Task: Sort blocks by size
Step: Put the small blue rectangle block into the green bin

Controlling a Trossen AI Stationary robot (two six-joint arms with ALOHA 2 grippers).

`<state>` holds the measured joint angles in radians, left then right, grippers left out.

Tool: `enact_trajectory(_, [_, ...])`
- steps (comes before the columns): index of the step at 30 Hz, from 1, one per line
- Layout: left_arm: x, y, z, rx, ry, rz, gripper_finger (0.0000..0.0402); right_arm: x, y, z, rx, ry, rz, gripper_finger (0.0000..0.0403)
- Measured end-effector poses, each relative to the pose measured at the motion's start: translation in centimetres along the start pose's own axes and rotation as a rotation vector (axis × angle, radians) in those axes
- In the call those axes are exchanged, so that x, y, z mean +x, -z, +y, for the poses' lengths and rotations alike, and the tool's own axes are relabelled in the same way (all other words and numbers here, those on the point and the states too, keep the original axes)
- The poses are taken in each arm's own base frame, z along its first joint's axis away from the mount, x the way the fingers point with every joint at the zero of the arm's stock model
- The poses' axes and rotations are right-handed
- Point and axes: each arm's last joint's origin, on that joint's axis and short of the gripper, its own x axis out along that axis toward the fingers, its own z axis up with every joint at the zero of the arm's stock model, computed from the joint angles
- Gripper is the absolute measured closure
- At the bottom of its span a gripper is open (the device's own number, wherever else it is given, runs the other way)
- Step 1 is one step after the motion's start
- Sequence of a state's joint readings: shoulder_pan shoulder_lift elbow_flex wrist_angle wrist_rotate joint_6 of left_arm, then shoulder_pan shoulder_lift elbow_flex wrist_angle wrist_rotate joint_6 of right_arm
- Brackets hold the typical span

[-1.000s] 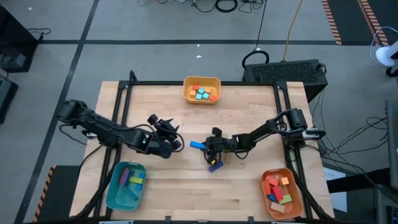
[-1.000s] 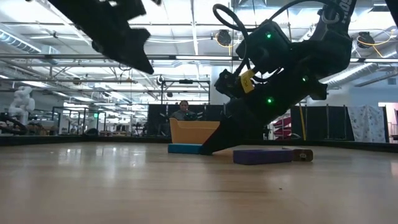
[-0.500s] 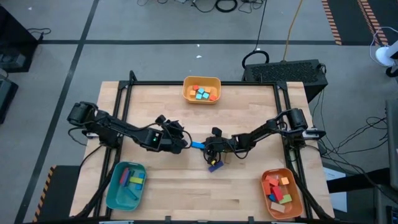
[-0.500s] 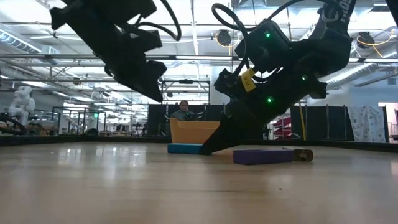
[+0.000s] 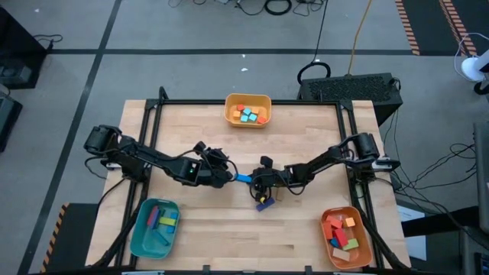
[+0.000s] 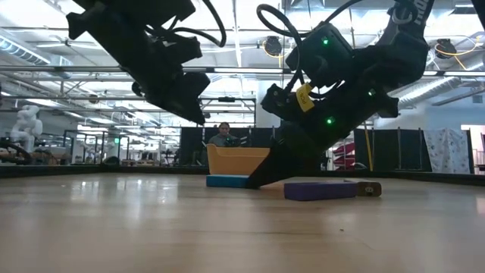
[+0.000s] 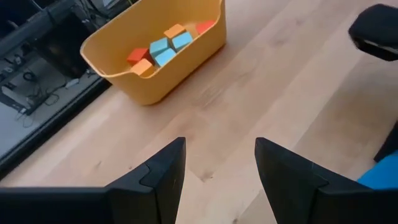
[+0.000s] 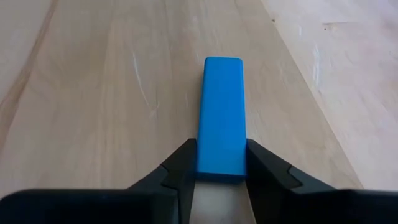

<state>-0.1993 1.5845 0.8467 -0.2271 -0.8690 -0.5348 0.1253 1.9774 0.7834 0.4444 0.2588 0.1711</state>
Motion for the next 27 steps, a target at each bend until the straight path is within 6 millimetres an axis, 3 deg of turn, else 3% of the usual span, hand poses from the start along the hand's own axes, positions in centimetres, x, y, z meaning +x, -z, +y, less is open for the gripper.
enact_trajectory(11, [0.0,-0.1,-0.1,0.066,0.022,0.003,0.0208,-0.7,-0.1,-0.2,-0.047,0.006,0.042,0.0305])
enact_trajectory(27, [-0.1,-0.6,-1.0,0.263,0.232,-0.003,0.0208,-3.2,-1.1,-0.6,-0.183,0.008,0.102,0.0307])
